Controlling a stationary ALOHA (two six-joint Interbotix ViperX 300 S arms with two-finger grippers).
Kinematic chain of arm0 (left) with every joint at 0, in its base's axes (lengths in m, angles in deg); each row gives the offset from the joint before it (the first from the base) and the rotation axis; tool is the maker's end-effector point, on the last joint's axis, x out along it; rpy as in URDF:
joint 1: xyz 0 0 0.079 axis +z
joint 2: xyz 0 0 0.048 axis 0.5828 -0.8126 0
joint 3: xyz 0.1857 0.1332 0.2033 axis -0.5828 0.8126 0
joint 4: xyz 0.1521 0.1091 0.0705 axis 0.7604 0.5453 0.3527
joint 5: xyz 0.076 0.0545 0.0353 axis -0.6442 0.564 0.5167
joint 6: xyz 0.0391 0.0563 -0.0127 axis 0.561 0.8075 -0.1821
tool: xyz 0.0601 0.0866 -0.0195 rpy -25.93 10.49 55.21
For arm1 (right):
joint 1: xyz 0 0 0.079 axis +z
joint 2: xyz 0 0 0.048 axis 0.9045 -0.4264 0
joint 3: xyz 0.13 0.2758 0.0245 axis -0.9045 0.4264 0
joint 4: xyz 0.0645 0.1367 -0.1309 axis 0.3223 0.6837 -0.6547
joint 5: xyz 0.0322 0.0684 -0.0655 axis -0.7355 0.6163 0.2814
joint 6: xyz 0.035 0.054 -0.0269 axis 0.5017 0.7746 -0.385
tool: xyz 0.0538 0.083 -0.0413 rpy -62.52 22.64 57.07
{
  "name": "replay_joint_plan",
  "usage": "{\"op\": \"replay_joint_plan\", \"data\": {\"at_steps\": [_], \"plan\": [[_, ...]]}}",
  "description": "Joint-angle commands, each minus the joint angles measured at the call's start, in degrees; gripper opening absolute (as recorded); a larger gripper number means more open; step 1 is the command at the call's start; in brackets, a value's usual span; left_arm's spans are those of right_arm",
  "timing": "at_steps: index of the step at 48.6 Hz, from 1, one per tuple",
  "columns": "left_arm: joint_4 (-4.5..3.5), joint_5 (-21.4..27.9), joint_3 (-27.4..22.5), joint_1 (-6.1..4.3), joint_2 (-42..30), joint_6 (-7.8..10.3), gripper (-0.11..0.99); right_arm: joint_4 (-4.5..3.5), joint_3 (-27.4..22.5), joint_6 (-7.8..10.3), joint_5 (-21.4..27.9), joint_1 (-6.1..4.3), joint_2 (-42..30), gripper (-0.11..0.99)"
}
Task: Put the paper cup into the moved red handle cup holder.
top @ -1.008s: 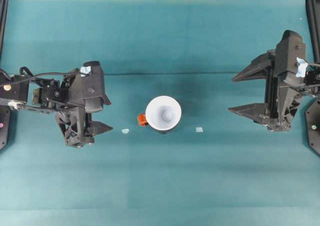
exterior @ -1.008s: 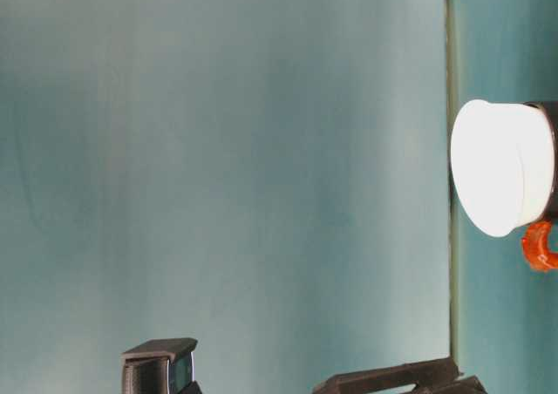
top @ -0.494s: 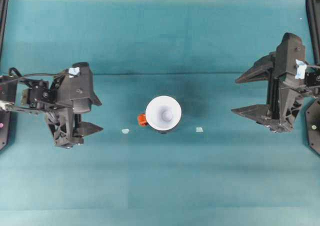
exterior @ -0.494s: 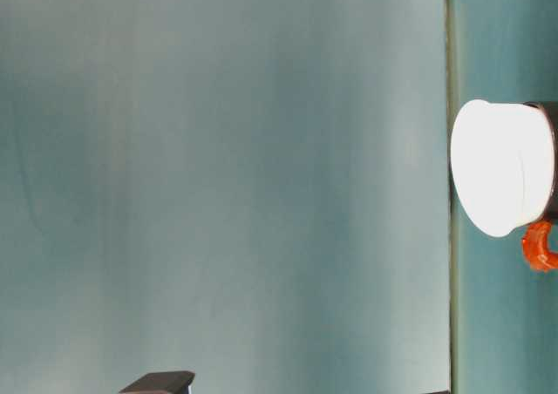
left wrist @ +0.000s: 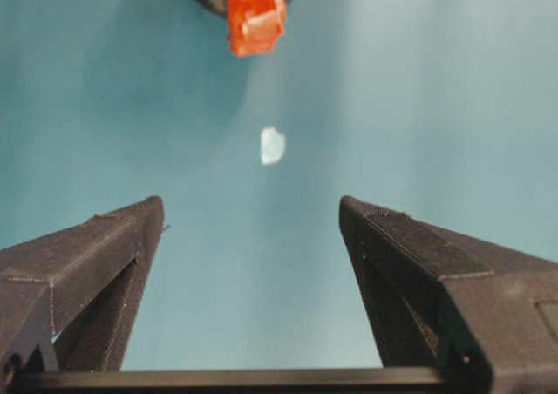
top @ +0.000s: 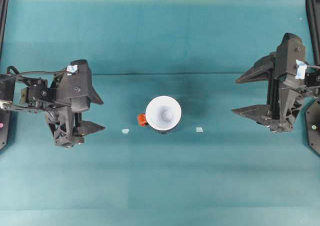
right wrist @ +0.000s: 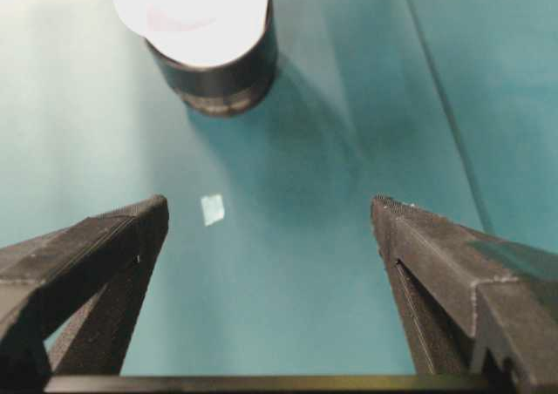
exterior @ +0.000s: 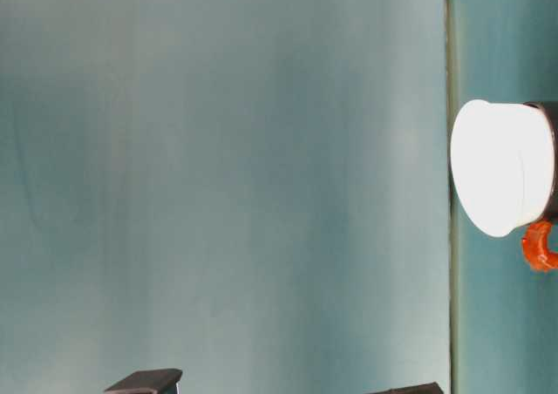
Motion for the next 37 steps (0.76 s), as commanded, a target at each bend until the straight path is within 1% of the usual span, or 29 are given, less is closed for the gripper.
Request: {"op": "replay_joint_plan", "data": {"at_steps": [1,12,13,17,23,26,27,36,37], "plan": [[0.00,-0.44,-1.05,-0.35,0.44,-0.18,0.90,0.09,-0.44,0.09,-0.26,-0.09,0.18,0.87],[0.00,-0.44,-1.05,-0.35,0.26,-0.26,0.90,0.18,-0.35,0.09,-0.26,-0.09,0.62,0.87],[0.09,-0.44,-1.05,-0.35,0.26,-0.26,0.90,0.18,-0.18,0.09,-0.26,-0.09,0.70,0.87],[0.00,-0.44,-1.05,-0.35,0.18,-0.35,0.90,0.18,-0.09,0.09,-0.18,-0.09,1.05,0.87],[0.00,-0.44,-0.97,-0.35,0.09,-0.44,0.90,0.35,0.26,0.09,0.00,-0.18,1.76,0.87],[0.00,-0.44,-1.05,-0.35,0.09,-0.44,0.90,0.53,0.35,0.09,0.00,-0.09,2.11,0.87],[0.00,-0.44,-1.05,-0.35,0.00,-0.44,0.90,0.70,0.44,0.18,0.00,-0.18,2.29,0.87],[0.09,-0.44,-1.05,-0.35,-0.09,-0.44,0.90,0.79,0.62,0.09,0.00,-0.09,2.72,0.87],[0.00,-0.44,-1.05,-0.35,-0.09,-0.44,0.90,0.79,0.62,0.18,0.00,-0.09,2.72,0.87]]}}
